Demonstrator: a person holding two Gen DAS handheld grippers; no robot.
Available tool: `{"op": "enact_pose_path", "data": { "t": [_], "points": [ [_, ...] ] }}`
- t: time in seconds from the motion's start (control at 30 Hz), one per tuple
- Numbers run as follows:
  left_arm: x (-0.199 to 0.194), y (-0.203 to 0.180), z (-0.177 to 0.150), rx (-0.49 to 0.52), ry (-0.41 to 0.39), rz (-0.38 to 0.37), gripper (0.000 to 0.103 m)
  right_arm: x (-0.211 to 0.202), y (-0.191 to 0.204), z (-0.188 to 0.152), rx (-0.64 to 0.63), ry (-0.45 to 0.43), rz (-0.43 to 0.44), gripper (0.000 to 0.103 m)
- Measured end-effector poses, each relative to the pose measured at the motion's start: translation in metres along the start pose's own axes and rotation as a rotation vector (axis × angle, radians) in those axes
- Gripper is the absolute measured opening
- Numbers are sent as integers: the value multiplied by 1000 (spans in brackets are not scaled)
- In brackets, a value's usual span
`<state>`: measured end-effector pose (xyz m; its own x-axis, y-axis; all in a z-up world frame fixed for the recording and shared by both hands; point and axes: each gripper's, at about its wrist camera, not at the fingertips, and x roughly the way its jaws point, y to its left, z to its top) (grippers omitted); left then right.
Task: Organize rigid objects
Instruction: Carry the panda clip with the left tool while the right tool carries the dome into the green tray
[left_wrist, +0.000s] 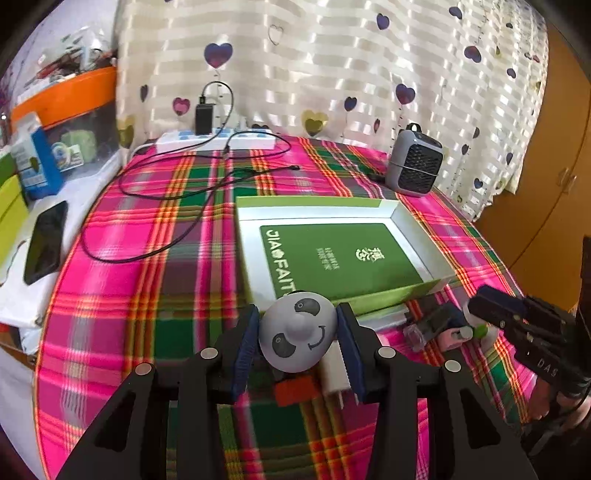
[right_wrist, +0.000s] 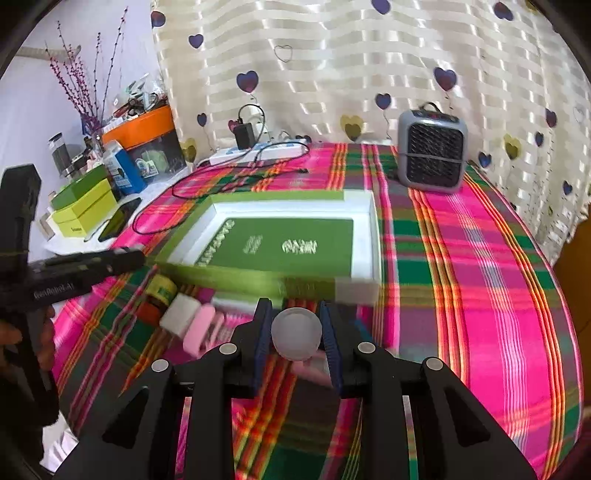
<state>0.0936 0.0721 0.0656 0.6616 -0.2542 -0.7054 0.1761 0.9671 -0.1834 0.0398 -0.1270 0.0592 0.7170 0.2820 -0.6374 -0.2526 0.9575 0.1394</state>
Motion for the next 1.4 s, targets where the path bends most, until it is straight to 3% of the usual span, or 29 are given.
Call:
{"op": "enact_pose_path", "data": {
  "t": [0.4, 0.53, 0.63, 0.9, 1.4],
  "points": [
    [52, -3, 37, 7, 40, -50, 41, 57, 2, 58, -25, 16, 54, 28],
    [72, -2, 48, 32, 44, -9, 41, 89, 6, 72, -26, 53, 66, 28],
    [85, 1, 56, 21, 61, -24, 41, 112, 9, 79, -36, 80, 58, 28],
    [113, 5, 66, 21, 84, 14, 41, 149, 14, 90, -49, 147, 50, 28],
    [124, 1, 67, 76, 100, 40, 42, 172, 16, 95, -68, 197, 18, 28]
  ]
}}
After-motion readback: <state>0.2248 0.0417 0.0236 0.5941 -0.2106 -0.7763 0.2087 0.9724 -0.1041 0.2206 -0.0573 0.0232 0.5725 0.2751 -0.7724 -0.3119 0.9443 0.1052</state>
